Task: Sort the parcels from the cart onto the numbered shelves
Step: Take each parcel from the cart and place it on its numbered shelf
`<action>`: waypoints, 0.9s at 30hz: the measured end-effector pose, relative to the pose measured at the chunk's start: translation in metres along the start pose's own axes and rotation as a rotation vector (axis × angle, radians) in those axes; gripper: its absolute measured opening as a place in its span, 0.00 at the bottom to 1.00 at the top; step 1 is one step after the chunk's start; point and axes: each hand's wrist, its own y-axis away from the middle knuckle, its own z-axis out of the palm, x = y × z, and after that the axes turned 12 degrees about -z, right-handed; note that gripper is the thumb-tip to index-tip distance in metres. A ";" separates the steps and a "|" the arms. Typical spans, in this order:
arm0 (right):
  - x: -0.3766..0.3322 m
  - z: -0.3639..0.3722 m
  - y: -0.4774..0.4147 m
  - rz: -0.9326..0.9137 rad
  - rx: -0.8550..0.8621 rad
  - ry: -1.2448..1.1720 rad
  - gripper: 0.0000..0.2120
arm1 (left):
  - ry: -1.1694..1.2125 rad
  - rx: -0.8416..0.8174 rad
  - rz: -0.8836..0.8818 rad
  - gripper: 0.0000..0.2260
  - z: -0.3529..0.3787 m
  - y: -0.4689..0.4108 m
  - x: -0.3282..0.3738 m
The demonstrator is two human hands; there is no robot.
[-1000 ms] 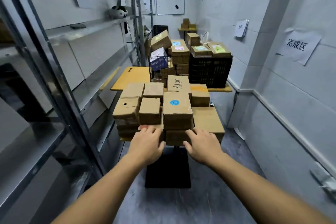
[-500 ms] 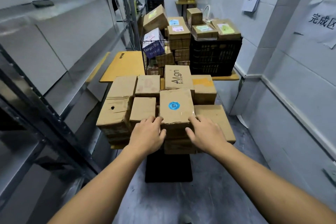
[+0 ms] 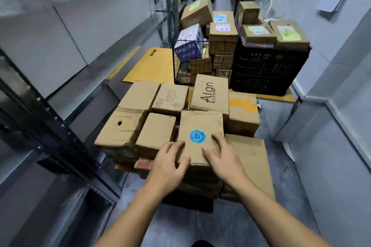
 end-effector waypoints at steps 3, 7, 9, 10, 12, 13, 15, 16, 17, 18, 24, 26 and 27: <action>0.004 -0.003 0.007 -0.027 0.038 -0.116 0.25 | 0.086 0.044 0.003 0.22 -0.008 0.010 0.012; 0.005 -0.018 0.013 -0.081 0.099 -0.301 0.23 | 0.292 0.024 0.026 0.22 -0.023 0.010 0.022; 0.007 -0.026 0.014 -0.114 0.111 -0.364 0.23 | 0.392 0.068 -0.019 0.19 -0.027 0.005 0.023; 0.008 -0.029 0.015 -0.126 0.117 -0.403 0.23 | 0.426 0.085 -0.060 0.18 -0.027 0.002 0.023; 0.013 -0.033 0.015 -0.150 0.130 -0.476 0.23 | 0.482 0.051 -0.126 0.18 -0.026 -0.003 0.023; 0.015 -0.034 0.015 -0.162 0.130 -0.505 0.22 | 0.521 -0.005 -0.147 0.19 -0.024 -0.005 0.024; 0.015 -0.034 0.013 -0.173 0.110 -0.555 0.21 | 0.655 -0.125 -0.176 0.21 -0.018 -0.006 0.027; 0.013 -0.034 0.012 -0.171 0.098 -0.576 0.20 | 0.745 -0.161 -0.192 0.23 -0.016 -0.006 0.030; 0.010 -0.034 0.010 -0.167 0.091 -0.588 0.20 | 0.826 -0.176 -0.208 0.24 -0.016 -0.005 0.033; 0.008 -0.035 0.009 -0.170 0.086 -0.580 0.20 | 0.875 -0.166 -0.217 0.25 -0.016 -0.005 0.036; -0.009 -0.049 0.004 -0.216 0.102 -0.212 0.20 | 0.629 0.100 -0.109 0.27 -0.027 -0.004 0.042; -0.021 -0.052 0.005 -0.239 0.096 -0.290 0.24 | 0.468 0.176 -0.040 0.28 -0.031 -0.002 0.046; -0.026 -0.051 0.006 -0.240 0.084 -0.343 0.28 | 0.381 0.208 0.004 0.29 -0.031 -0.001 0.050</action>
